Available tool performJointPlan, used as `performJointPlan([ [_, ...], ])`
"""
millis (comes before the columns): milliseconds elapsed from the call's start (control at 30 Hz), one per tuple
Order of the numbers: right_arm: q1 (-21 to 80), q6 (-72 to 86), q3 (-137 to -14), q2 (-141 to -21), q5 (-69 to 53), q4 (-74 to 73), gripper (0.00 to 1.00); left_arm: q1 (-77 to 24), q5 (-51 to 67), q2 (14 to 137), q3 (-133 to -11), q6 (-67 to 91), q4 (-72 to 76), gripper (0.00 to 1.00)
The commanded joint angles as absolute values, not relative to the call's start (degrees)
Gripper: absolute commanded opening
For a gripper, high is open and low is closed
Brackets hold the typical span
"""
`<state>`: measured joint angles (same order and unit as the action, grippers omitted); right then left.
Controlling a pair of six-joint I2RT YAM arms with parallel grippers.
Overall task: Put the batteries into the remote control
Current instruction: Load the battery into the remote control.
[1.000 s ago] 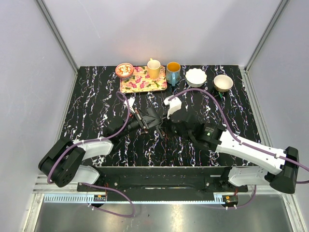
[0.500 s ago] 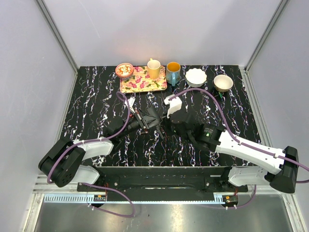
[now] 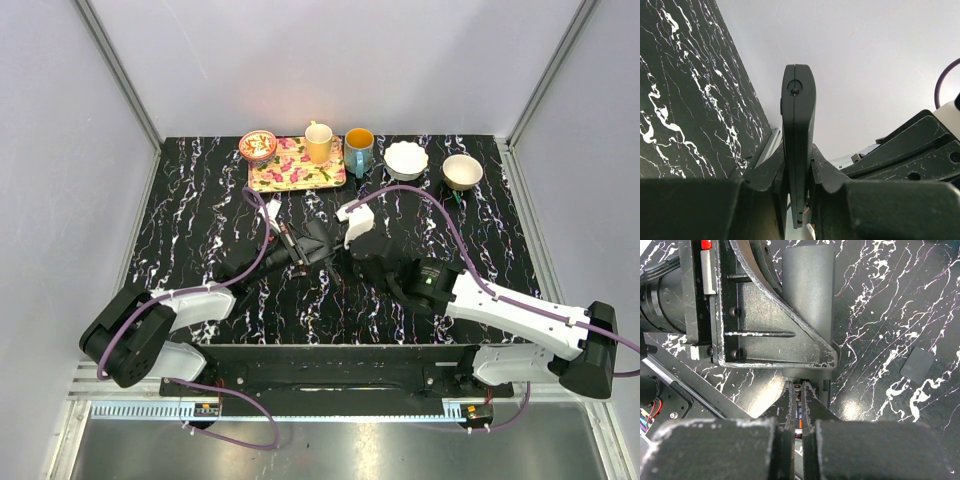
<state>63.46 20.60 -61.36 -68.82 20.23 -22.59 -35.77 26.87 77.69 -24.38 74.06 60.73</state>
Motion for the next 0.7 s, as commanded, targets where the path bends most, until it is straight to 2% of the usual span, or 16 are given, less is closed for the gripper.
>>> performJointPlan([
  [0, 64.34, 22.15, -61.35, -68.91, 19.34, -23.64, 0.0, -36.03, 26.63, 75.5, -27.42, 73.3, 64.34, 0.0],
  [267, 64.51, 23.29, -62.49, -72.07, 17.14, -27.24, 0.0, -35.95, 26.19, 75.15, -27.42, 73.48, 64.69, 0.0],
  [400, 64.51, 23.82, -62.67, -72.33, 17.22, -27.6, 0.11, -35.95, 26.1, 75.06, -27.16, 73.48, 64.69, 0.0],
  [667, 64.51, 24.78, -63.37, -71.63, 19.25, -27.77, 0.23, -35.95, 26.01, 75.06, -26.37, 73.65, 65.65, 0.0],
])
